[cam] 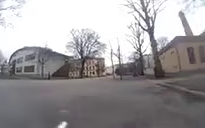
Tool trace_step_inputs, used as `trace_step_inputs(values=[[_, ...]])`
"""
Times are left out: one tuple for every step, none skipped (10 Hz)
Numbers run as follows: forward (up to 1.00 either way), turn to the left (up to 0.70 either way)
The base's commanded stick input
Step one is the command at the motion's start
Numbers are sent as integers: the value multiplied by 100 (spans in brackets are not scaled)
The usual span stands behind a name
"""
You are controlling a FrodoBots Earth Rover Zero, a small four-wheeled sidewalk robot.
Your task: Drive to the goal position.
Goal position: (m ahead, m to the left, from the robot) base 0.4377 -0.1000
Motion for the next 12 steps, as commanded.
trace_step_inputs(values=[[100,-40],[100,-22],[100,0],[100,0],[100,0],[100,0],[100,0],[100,0],[100,0],[100,0],[100,0],[100,0]])
